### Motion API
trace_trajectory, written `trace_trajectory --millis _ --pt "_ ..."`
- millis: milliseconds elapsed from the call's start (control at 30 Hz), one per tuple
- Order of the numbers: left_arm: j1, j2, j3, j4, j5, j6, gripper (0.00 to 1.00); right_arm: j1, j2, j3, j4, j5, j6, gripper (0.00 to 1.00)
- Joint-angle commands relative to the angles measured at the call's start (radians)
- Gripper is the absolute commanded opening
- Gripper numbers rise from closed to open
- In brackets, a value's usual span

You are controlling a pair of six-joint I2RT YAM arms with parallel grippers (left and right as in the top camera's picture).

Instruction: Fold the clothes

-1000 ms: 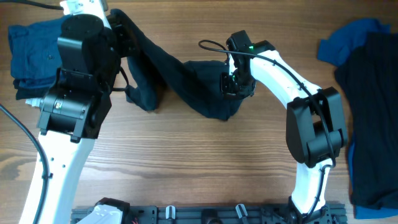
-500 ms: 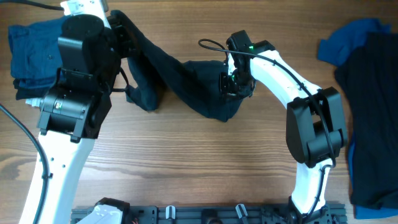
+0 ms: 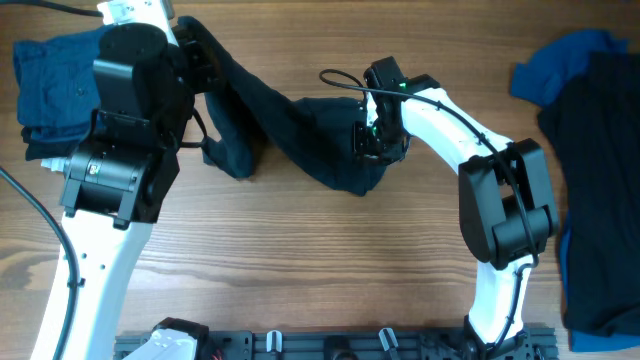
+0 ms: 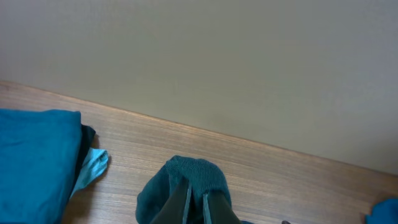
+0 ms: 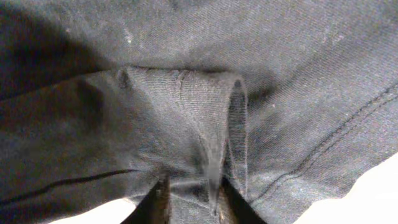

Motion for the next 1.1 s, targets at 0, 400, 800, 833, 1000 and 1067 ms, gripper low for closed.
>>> trace_trajectory --millis 0,400,800,833,1000,1067 --pt "0.009 -0.001 0.013 0.003 -0.013 0.013 0.06 0.006 -0.016 -0.007 0.005 0.033 -0.001 0.31" --pt "0.009 -0.001 0.013 0.004 -0.013 0.013 0.06 0.027 -0.016 -0.058 0.055 -0.024 -0.047 0.14" --pt "0.009 0.000 0.013 0.004 -0.013 0.013 0.06 0.025 -0.027 -0.023 0.000 -0.130 -0.270 0.11" --pt "0.009 0.001 0.013 0.004 -0.013 0.013 0.06 0.025 -0.027 -0.023 -0.003 -0.142 -0.285 0.11" --pt "0.009 0.003 0.013 0.004 -0.013 0.013 0.06 0.025 -0.027 -0.023 0.006 -0.163 -0.307 0.23" --pt "0.009 0.005 0.013 0.003 -0.013 0.013 0.06 0.025 -0.027 -0.023 0.010 -0.163 -0.313 0.32"
